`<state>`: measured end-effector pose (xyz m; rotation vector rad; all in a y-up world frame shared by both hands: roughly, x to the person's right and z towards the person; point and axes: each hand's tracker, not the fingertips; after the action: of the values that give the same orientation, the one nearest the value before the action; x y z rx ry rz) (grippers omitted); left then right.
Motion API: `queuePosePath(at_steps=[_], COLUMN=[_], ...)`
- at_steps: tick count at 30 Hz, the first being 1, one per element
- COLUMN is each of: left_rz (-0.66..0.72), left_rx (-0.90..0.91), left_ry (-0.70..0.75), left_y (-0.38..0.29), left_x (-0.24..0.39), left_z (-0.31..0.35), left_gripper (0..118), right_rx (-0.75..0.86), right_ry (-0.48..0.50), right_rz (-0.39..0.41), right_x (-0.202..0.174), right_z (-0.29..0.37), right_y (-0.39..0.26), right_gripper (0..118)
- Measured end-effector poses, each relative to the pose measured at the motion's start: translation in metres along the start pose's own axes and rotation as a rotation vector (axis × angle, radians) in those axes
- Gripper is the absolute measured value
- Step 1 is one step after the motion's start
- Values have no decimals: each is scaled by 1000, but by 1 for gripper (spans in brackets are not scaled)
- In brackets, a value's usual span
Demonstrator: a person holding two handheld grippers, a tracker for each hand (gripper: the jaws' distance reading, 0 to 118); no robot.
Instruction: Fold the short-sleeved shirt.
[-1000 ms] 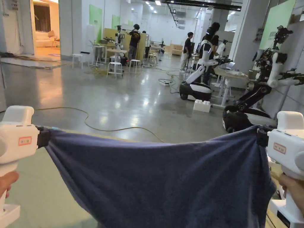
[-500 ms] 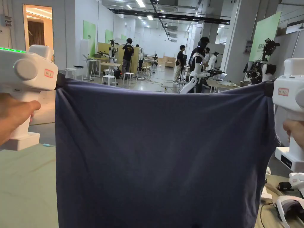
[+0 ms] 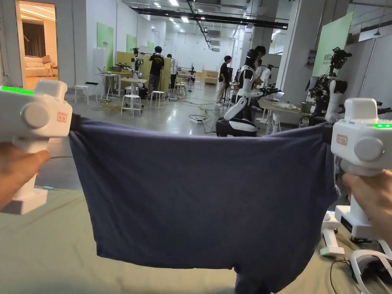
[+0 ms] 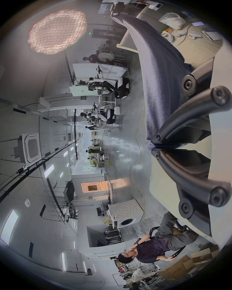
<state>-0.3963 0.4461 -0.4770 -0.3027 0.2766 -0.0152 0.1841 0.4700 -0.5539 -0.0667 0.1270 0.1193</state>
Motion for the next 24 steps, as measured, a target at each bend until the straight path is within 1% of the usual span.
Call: queuePosePath(at_steps=[2,5,8,10,11,13,16,20,22,24], left_rz=[12,23,55,74,88,101,108,110,120,106], left_rx=[-33,-80,-98,-116,-118,-143,-168,-221,-277,-339], left_ry=[-20,-45,-65,-74,-73,-84,-92,-105,-126,-143], left_y=[-38,-92,-151,-189,-204,-232,-268,-303,-323,-340], left_x=[7,10,9,8,8,6,6,3,-8,-10], left_z=[10,25,52,81,91,119,159,207,220,236], left_gripper=[6,6,6,6,6,6,6,6,6,6], right_rx=[-39,-83,-128,-159,-161,-187,-226,-303,-346,-378], right_ry=[-8,0,5,21,16,18,15,17,6,2], right_rz=[15,12,51,24,29,52,62,34,41,28], right_x=[-2,-1,-1,3,3,2,1,2,2,4], right_z=[7,29,60,89,104,136,183,237,263,283], right_y=[-33,-79,-122,-150,-162,-186,-217,-253,-273,-287], right_gripper=[2,2,2,2,2,2,2,2,2,2])
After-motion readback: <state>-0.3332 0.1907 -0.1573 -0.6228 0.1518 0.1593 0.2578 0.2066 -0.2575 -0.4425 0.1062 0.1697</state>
